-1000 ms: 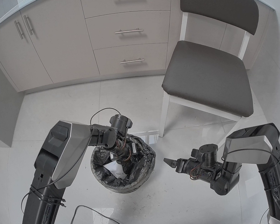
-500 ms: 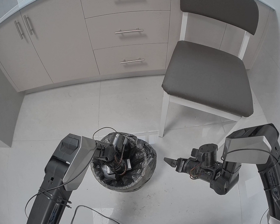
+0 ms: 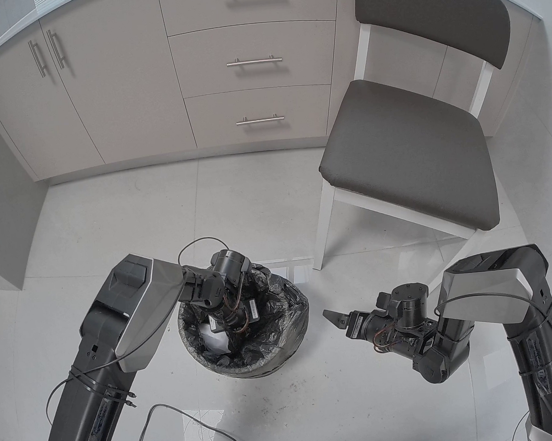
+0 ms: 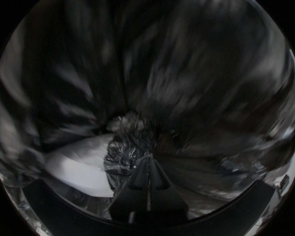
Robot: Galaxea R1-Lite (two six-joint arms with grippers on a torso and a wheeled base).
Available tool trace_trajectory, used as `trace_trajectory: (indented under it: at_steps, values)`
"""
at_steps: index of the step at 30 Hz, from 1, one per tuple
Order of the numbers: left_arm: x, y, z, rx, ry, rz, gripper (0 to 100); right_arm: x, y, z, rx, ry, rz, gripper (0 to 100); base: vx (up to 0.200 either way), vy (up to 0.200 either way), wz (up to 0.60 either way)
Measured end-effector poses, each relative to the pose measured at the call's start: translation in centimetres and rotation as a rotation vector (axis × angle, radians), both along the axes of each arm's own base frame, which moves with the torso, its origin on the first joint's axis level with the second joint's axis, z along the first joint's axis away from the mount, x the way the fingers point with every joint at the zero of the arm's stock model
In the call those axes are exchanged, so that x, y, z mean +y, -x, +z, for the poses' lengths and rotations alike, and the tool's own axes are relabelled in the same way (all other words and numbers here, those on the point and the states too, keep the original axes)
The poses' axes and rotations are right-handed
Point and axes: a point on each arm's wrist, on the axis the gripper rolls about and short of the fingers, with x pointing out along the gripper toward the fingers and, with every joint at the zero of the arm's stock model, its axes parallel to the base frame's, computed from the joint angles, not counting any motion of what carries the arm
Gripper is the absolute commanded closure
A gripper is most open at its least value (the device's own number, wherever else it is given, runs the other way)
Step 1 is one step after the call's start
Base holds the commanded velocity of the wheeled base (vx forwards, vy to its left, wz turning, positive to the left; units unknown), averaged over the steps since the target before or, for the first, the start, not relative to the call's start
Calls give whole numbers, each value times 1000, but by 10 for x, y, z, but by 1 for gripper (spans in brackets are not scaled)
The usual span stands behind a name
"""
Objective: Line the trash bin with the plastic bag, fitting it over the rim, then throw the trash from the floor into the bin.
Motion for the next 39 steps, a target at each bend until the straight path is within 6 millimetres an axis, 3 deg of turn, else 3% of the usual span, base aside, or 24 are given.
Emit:
trace_trajectory:
  at_steps: [7,14,20,29,39]
  values:
    - [-14,16,52,14,-6,-14,100,0,0,-1,-5,14,4,0,0,0,0]
    - [-27,58,121,115,-68,-89,100,-2,4,1,-11,42,13,0,0,0,0]
    - [-17,101,182,203,-162,-190,100,-8,8,20,-25,44,13,0,0,0,0]
    - [15,166,257,306,-332,-321,100,-26,32,103,-61,36,0,0,0,0,0]
    - [50,224,332,152,-330,-362,100,-58,81,195,45,141,8,0,0,0,0]
